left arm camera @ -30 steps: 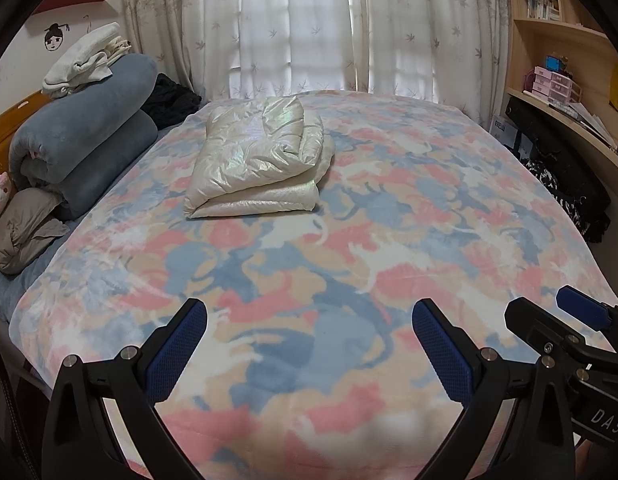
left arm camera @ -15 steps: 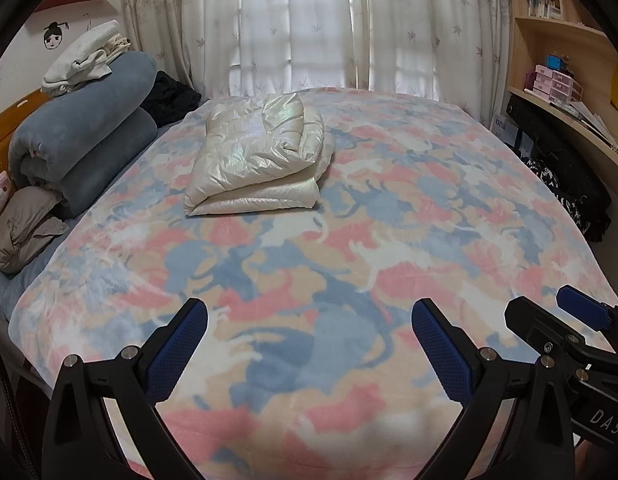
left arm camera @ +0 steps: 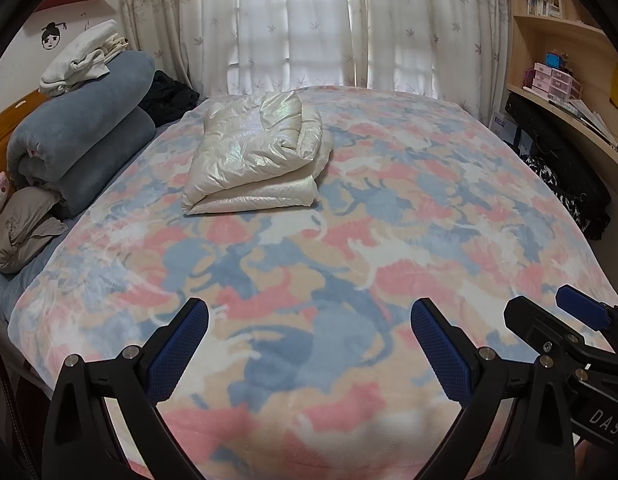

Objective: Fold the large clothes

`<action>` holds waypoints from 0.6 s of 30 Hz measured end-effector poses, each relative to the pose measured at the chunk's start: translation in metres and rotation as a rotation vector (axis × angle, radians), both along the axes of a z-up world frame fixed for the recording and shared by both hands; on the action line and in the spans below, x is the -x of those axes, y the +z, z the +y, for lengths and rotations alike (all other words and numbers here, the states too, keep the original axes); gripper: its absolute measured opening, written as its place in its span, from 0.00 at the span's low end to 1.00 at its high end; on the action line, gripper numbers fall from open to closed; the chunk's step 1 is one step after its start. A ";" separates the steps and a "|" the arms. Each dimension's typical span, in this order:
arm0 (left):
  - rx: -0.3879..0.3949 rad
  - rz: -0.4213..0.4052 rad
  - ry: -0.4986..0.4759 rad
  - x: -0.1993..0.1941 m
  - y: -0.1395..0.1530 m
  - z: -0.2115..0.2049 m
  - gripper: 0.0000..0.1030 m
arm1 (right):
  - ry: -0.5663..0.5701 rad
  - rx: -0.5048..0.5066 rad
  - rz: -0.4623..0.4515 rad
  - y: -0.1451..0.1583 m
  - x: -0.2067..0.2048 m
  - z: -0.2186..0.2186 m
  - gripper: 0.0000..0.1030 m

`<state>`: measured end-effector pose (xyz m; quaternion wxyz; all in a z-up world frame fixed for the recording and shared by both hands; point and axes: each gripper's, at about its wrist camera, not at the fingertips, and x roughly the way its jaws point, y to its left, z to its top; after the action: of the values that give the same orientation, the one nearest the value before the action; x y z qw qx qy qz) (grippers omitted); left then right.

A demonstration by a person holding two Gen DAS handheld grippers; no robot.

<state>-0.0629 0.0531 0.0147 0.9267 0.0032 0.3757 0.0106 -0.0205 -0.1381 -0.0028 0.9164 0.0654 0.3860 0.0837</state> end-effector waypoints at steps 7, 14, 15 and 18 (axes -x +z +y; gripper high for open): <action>0.000 0.002 0.000 0.001 0.000 0.000 0.96 | -0.001 -0.001 0.002 0.000 0.000 0.000 0.82; -0.001 0.006 -0.002 -0.002 -0.001 -0.002 0.96 | -0.001 -0.001 0.002 0.000 0.000 0.000 0.82; -0.001 0.006 -0.002 -0.002 -0.001 -0.002 0.96 | -0.001 0.000 0.002 0.000 0.000 0.000 0.82; -0.001 0.007 -0.002 -0.001 -0.001 -0.001 0.96 | -0.001 0.001 0.003 0.000 0.000 0.000 0.82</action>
<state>-0.0615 0.0519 0.0137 0.9254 0.0040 0.3789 0.0100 -0.0204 -0.1386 -0.0029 0.9159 0.0652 0.3873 0.0831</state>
